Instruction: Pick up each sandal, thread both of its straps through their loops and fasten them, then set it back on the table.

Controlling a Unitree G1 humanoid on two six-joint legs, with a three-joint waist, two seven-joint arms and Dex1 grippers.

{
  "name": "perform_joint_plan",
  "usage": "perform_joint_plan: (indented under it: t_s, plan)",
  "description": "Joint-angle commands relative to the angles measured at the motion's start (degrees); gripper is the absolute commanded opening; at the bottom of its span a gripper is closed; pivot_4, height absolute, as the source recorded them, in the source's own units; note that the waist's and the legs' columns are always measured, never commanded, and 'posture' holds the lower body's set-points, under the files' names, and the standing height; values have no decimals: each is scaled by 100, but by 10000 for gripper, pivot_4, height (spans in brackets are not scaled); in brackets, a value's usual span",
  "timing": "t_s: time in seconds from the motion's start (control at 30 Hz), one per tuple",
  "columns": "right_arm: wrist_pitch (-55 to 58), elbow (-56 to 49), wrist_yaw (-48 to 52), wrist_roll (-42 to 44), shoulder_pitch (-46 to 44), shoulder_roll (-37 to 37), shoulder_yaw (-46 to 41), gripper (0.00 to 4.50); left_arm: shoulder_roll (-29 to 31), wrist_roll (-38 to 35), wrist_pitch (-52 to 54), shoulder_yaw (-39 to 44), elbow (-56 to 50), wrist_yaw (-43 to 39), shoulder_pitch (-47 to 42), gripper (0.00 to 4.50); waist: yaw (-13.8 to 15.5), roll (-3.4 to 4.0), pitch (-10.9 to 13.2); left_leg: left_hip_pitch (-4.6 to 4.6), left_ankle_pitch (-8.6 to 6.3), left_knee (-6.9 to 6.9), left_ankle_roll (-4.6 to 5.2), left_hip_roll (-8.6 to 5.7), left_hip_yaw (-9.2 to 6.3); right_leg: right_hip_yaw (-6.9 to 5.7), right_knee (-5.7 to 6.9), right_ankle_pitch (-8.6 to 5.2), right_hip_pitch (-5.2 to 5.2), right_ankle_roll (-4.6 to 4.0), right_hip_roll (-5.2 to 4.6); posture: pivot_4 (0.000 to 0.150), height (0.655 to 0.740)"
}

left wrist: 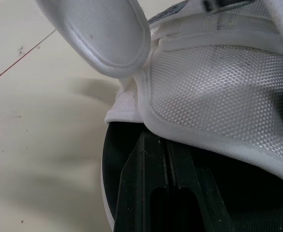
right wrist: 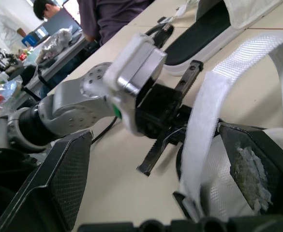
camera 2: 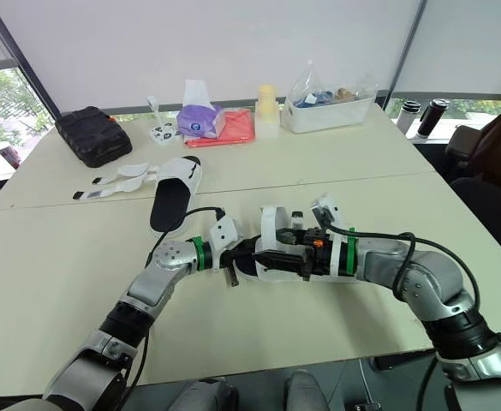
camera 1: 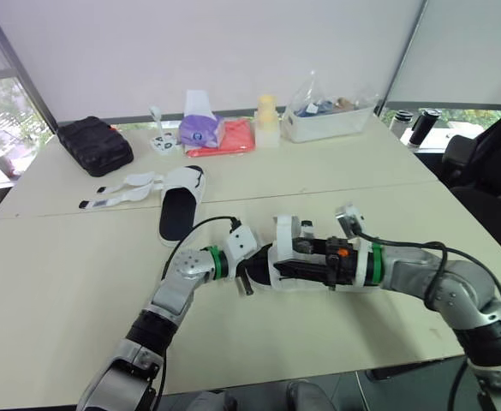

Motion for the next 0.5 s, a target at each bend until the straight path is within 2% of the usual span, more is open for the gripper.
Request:
perform_joint_plan:
  t_s: [0.03,0.13,0.2,0.5]
  plan:
    - [107,-44,171,-190,-107,83,-114,25586,7,9,6,-4,-97,31,-3,0,6,0,0,0,0,0,0,0,-1,0,0,0,-1,0,0,1500,7400]
    - [211,-73,274,-319,-89,122,-138,9480,25,7,8,4,-114,46,17,0,-3,0,0,-1,0,0,0,0,-1,0,0,0,-1,0,0,1500,7400]
    - [300,-91,328,-347,-88,149,-173,297,32,10,0,1,-113,53,32,0,-4,0,0,-1,0,-1,0,1,-1,0,1,0,-2,0,1,1500,7400]
    - [1216,146,207,124,-562,528,-640,297,-4,24,-37,-22,-25,64,-38,0,-6,0,0,-1,0,-1,0,1,-2,0,1,0,-2,0,1,1500,7400]
